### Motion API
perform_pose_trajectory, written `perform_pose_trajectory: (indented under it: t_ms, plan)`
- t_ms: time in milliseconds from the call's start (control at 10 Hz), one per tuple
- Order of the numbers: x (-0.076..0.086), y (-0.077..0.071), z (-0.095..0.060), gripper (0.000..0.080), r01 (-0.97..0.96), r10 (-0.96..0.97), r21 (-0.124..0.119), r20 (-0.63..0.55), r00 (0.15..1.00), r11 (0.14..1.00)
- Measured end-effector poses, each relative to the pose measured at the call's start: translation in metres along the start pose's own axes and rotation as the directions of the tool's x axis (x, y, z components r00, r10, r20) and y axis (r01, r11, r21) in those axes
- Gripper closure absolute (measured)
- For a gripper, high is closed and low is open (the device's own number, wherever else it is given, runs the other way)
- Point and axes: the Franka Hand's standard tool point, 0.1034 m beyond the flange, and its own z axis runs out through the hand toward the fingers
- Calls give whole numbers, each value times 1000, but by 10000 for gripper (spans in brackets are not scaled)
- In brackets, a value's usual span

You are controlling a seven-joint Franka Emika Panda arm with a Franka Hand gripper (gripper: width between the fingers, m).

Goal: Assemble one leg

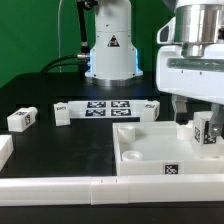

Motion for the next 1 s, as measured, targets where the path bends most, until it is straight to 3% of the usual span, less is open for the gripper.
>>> perform_pose_trajectory:
  t_ms: [200,500,800,1000]
  plan:
    - [-1,0,0,150,305,-305,-2,-1,952,952]
    - [-10,0,1,150,640,-640,-11,1,768,768]
    - [-16,-1,2,150,808,-808,-18,6,590,589]
    - [-17,0,2,150,809,-809,-19,6,588,588]
